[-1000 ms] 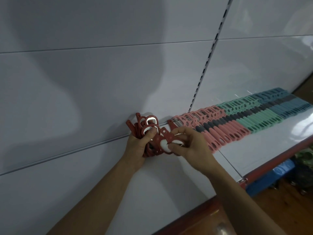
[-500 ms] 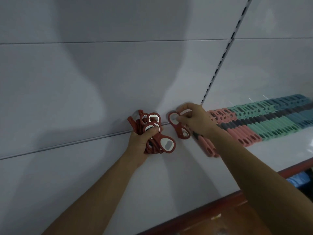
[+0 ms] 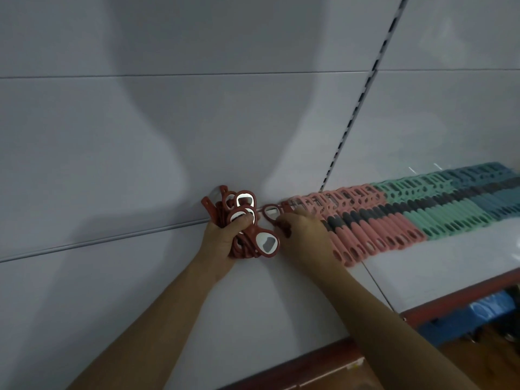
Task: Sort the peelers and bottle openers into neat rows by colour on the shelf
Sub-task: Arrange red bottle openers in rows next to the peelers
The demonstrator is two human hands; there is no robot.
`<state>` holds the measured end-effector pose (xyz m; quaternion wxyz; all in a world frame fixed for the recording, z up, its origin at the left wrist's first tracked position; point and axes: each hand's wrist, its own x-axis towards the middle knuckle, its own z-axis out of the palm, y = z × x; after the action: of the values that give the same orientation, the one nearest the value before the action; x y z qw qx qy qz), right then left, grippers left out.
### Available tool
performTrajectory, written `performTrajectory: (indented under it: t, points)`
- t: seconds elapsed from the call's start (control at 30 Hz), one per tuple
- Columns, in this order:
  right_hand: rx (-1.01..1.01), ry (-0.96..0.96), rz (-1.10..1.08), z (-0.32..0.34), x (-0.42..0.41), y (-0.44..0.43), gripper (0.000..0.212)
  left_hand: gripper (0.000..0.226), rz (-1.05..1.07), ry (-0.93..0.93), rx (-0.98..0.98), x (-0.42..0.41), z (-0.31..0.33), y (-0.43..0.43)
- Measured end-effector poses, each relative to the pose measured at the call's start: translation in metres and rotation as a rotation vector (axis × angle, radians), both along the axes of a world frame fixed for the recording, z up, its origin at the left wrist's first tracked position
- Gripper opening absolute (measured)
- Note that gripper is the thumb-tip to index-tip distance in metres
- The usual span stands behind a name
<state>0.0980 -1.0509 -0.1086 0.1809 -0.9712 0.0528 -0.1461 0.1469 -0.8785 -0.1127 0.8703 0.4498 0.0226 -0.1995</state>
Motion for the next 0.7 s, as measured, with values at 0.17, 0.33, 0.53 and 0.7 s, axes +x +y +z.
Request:
performTrajectory:
  t: [0.17, 0.33, 0.53, 0.7]
  points:
    - [0.013, -0.031, -0.068, -0.007, -0.004, 0.004, 0.022, 0.051, 0.025, 0.003, 0.004, -0.001, 0.0, -0.002]
    - [0.149, -0.104, -0.098, -0.009, -0.009, 0.004, 0.022, 0.049, 0.031, -0.015, 0.0, -0.003, 0.003, -0.002]
    - [0.636, 0.025, 0.141, 0.01, -0.031, 0.009, 0.021, 0.054, 0.084, -0.022, 0.063, -0.01, 0.004, -0.006]
    - [0.689, -0.152, 0.033, 0.007, -0.058, 0.005, 0.022, 0.045, 0.056, 0.03, -0.004, -0.015, 0.008, -0.011]
